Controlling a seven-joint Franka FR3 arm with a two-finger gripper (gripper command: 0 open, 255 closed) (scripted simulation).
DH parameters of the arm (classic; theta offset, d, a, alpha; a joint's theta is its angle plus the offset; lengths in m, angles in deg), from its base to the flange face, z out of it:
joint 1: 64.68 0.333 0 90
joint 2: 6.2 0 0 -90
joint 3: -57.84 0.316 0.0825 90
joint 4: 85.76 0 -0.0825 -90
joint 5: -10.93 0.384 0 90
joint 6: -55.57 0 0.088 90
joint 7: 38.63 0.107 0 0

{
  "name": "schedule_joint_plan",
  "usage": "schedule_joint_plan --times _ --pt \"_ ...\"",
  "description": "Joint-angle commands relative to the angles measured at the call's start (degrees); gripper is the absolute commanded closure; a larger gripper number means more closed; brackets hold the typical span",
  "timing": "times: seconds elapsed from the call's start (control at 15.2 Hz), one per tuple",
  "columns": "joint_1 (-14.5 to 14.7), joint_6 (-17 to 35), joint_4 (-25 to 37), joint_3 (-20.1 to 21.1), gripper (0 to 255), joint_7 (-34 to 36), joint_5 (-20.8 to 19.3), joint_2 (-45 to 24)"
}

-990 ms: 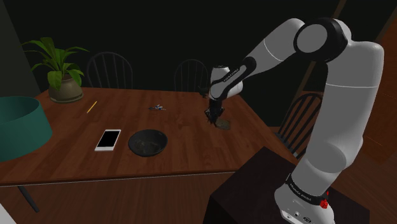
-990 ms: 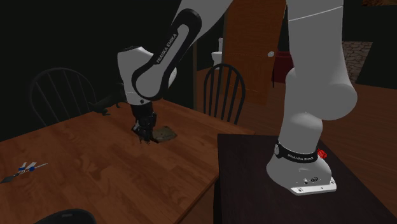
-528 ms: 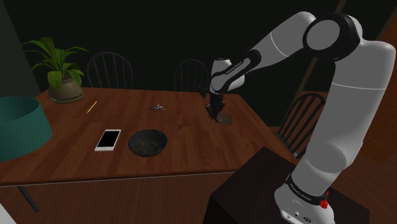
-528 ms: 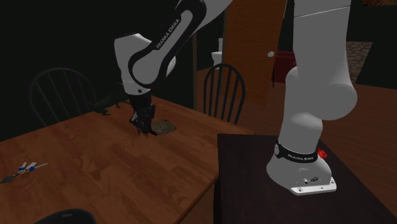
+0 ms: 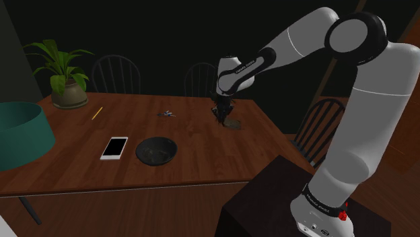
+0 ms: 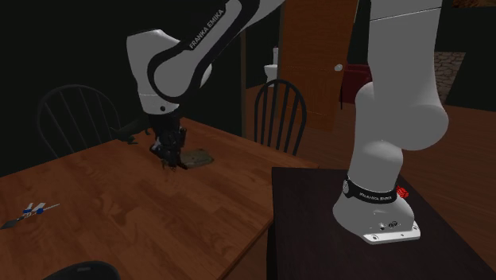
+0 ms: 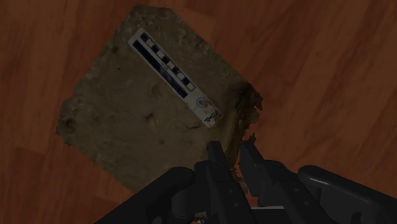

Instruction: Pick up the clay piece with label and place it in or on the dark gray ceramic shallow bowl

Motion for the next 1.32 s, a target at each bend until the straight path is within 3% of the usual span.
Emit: schedule_joint_plan --times 0.0,0.66,1.25 --pt "1.51 -1.2 1.92 0.99 255 2.58 -0.12 -0.92" --pt "9.51 -6.98 14.53 5.2 255 14.88 -1.36 -8.65" --pt "17.11 -14.83 32.59 7.39 255 23.96 -2.94 -19.61"
